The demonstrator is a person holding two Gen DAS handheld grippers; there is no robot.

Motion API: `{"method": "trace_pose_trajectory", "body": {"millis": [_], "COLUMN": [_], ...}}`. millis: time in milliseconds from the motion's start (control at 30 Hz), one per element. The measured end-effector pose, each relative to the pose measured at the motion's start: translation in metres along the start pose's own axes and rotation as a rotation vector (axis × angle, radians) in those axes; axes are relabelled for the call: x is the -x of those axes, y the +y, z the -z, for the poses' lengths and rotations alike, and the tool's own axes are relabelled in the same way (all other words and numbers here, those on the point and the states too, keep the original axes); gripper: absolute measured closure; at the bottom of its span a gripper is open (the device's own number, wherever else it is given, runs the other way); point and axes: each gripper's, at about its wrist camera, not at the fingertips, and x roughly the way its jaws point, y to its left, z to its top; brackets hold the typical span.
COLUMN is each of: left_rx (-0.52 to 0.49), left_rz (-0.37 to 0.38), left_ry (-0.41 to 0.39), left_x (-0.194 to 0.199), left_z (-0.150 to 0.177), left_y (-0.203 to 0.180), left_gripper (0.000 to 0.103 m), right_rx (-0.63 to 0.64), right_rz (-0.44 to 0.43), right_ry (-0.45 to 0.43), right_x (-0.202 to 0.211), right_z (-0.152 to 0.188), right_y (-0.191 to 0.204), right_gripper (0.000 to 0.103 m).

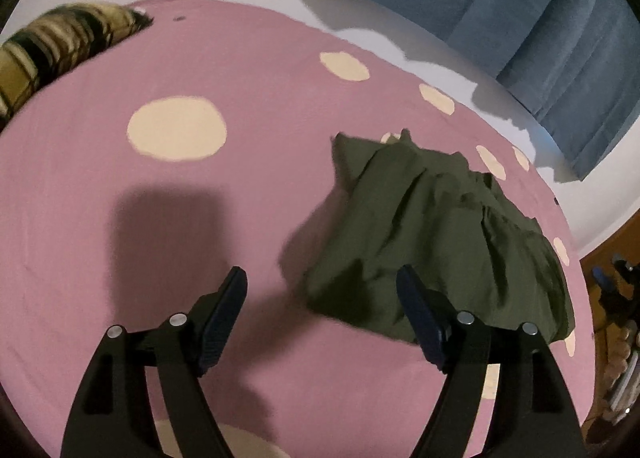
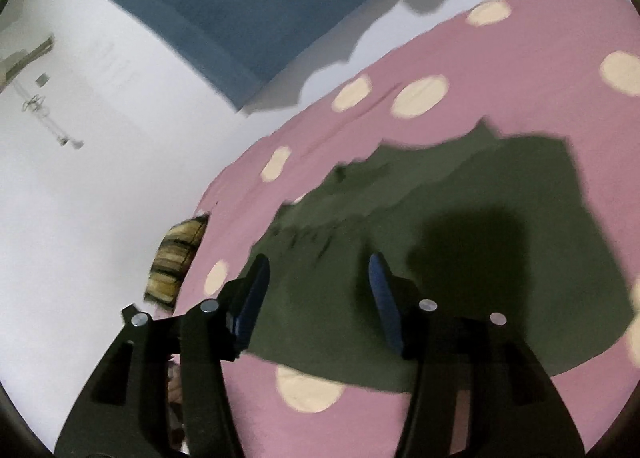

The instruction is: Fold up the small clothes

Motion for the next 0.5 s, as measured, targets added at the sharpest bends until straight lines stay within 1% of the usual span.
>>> {"method": "trace_pose_trajectory", "body": {"millis": [133,267,333,367,433,467,500], "left_rx": [0.053,0.053,0.055,0.056,0.055,0.057,0.059], "left_rz": [0.048,0.067,0.076,0.078,0.079,0.082,0.086], "left_ry": [0.036,0.046,0.055,0.060,0.068,0.071,0.077], "left_x": [-0.005,-0.009,-0.012,-0.014,-0.018,-0.020,-0.023], "left_z": [0.009,0.011,0.012,0.012,0.012,0.012,0.011], "left_y": [0.006,0.001,-0.001,-0.002,-0.005,-0.006,-0.007], "left_gripper": [0.027,0.027,0.027,0.027,0.027,0.027,0.027], "right_rx": [0.014,0.014,0.009,0.009,0.006,0.000,-0.021], "right_rz": [-0.036,-0.050,-0.037,-0.017,0.044,0.059,0.058], "right_ry": [0.068,0.126,0.162,0.190,0.264,0.292,0.299], "right_x": [-0.029,-0.049,-0.060,-0.068,-0.086,-0.096,-0.103], "right_z": [0.018,0.041,0.053,0.060,0.074,0.078,0.084], "right_y": [0.018,0.026,0.024,0.022,0.012,0.004,-0.005], "right_gripper": [0.051,0.051,0.051,0.051,0.051,0.052,0.053]}}
